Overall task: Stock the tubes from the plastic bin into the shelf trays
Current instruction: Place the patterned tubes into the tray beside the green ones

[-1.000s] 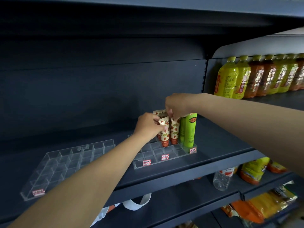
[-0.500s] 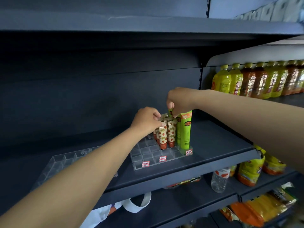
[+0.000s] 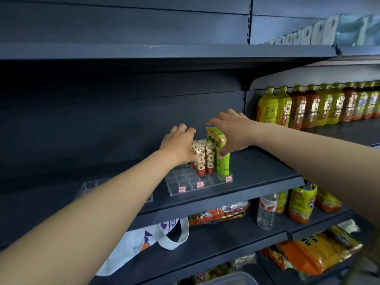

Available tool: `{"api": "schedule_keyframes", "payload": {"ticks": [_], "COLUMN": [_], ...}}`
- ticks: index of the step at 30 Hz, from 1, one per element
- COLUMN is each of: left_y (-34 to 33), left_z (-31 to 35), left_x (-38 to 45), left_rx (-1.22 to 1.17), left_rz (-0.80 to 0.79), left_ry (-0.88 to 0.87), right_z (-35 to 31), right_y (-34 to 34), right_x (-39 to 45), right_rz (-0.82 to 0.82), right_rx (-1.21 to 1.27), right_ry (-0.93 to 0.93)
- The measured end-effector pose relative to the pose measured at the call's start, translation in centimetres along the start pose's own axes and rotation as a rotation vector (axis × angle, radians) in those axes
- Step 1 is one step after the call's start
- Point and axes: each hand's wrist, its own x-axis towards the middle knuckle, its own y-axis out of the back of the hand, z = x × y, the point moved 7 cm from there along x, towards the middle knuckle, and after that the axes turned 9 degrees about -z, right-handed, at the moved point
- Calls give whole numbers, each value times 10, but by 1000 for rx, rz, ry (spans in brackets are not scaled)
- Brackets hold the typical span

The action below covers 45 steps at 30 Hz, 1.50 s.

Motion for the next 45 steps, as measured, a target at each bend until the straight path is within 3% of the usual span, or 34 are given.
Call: {"api": "schedule_keyframes", "payload": {"ticks": [9, 17, 26, 34, 45], "left_y": [-75, -184, -366, -473, -541], "left_z": [22, 35, 33, 44, 83], "left_x": [-85, -143, -206, -266, -296], "left_rx": [-36, -133, -294, -500, -525], "left_rz": [-16, -229, -607, -804, -1010], "left_ry": [-59, -103, 51, 174, -29], "right_z": [-42, -82, -130, -143, -173], "right_y": [-100, -221, -397, -491, -554], "right_x": [-59, -97, -142, -180, -198], "right_rz": [-77, -233, -677, -943, -1175], "right_rx": [171, 322, 430, 580, 522], "right_ry": [17, 82, 48, -56, 86]}}
